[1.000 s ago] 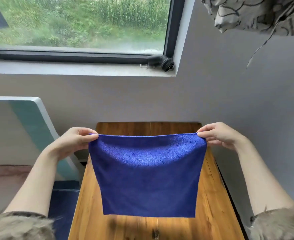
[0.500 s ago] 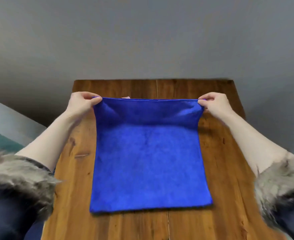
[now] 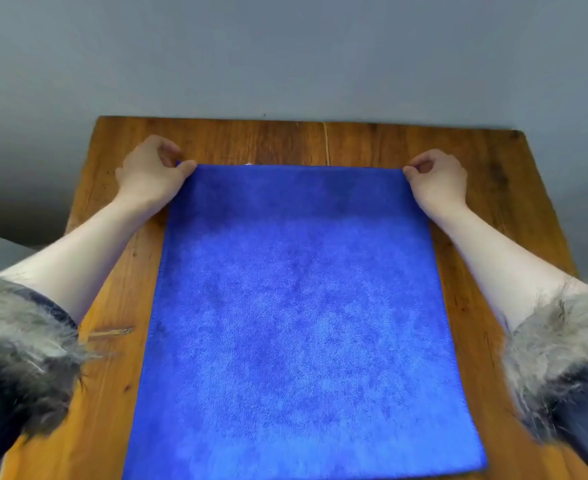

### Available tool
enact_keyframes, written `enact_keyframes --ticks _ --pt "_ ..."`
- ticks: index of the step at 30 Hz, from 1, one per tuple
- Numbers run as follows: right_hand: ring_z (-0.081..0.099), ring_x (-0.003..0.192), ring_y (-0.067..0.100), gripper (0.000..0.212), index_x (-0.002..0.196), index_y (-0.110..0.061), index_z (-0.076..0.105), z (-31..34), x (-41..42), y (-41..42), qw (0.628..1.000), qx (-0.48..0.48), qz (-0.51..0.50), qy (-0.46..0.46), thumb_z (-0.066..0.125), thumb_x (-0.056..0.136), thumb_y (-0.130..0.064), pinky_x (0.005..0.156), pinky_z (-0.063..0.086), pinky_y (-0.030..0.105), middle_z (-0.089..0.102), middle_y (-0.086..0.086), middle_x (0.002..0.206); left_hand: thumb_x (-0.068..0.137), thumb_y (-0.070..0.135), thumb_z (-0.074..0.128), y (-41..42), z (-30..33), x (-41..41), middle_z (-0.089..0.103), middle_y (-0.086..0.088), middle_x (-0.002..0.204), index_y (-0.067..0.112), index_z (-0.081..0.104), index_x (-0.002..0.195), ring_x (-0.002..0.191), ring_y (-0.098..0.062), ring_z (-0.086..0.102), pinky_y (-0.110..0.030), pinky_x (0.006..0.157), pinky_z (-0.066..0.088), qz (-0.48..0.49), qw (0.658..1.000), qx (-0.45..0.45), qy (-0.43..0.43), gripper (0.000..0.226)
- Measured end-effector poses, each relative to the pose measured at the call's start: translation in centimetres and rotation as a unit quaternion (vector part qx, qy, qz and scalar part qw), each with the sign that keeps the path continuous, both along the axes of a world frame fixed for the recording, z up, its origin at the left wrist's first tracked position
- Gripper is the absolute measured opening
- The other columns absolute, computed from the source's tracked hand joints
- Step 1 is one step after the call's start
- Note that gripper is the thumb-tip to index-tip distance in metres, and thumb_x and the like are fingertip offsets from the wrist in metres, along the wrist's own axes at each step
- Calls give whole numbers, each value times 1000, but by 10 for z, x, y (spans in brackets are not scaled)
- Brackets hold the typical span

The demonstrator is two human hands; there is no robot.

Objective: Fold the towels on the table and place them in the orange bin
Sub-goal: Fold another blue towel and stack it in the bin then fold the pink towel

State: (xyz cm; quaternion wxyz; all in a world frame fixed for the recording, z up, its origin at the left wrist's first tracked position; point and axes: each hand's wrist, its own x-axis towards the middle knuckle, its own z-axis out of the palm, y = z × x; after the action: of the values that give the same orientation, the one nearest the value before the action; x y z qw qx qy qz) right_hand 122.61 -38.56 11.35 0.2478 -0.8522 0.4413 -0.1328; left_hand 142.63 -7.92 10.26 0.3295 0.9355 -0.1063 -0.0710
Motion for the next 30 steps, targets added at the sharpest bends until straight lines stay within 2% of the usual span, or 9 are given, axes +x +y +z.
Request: enact_keyframes --ticks 2,4,8,10,12,13,18,23,30 --pt "47 117 27 30 118 -11 56 -1 -3 8 999 -24 -14 19 53 92 -25 82 32 21 53 14 125 83 34 63 5 -1 -5 54 4 85 19 57 110 96 -25 58 -44 95 43 3 1000 -23 -4 31" --pt "40 124 32 40 129 -9 48 3 -12 22 998 -38 -26 37 51 93 -27 97 34 35 45 16 132 84 30 61 13 -1 -14 55 2 88 16 55 113 98 -26 57 -40 92 44 2 998 -55 -3 32" --pt "31 133 31 48 139 -11 39 11 -36 71 997 -62 24 45 46 95 -28 108 26 44 38 13 143 83 23 58 38 3 -42 59 -8 94 15 55 112 98 -31 55 -45 89 45 -9 998 -62 -10 29" --pt "28 137 30 47 139 -9 40 12 -49 101 995 -68 58 41 45 96 -27 112 21 48 37 13 146 85 19 56 51 7 -66 60 -10 100 14 57 112 98 -28 54 -37 89 44 -8 998 -61 -11 28" --pt "23 141 29 47 139 -10 41 11 -64 138 993 -54 88 49 44 96 -27 115 13 50 34 13 149 87 14 56 67 15 -97 60 -9 103 12 58 112 97 -22 53 -23 84 39 0 997 -71 -4 25" --pt "21 142 29 47 140 -10 41 11 -72 159 992 -45 106 53 43 96 -28 116 10 50 32 12 150 87 12 55 77 20 -114 60 -9 103 11 59 110 95 -21 54 -21 81 38 4 997 -78 1 23" --pt "25 141 28 57 139 -15 43 2 -121 257 978 -54 185 82 31 89 -39 112 13 57 33 10 151 90 21 58 141 31 -202 64 -2 90 15 63 98 87 -23 57 -36 80 45 76 992 -74 73 10" --pt "21 142 25 57 143 -20 37 -21 -158 293 958 -85 218 169 30 92 -45 113 8 54 30 8 153 83 30 67 174 24 -266 63 3 73 16 65 84 78 -22 59 -31 69 43 62 977 -38 199 14" --pt "16 143 23 57 146 -22 29 -29 -160 293 947 -130 218 198 23 95 -47 113 0 49 25 6 155 84 32 66 188 15 -279 54 4 80 20 61 81 84 -19 47 -32 75 36 6 994 85 71 13"
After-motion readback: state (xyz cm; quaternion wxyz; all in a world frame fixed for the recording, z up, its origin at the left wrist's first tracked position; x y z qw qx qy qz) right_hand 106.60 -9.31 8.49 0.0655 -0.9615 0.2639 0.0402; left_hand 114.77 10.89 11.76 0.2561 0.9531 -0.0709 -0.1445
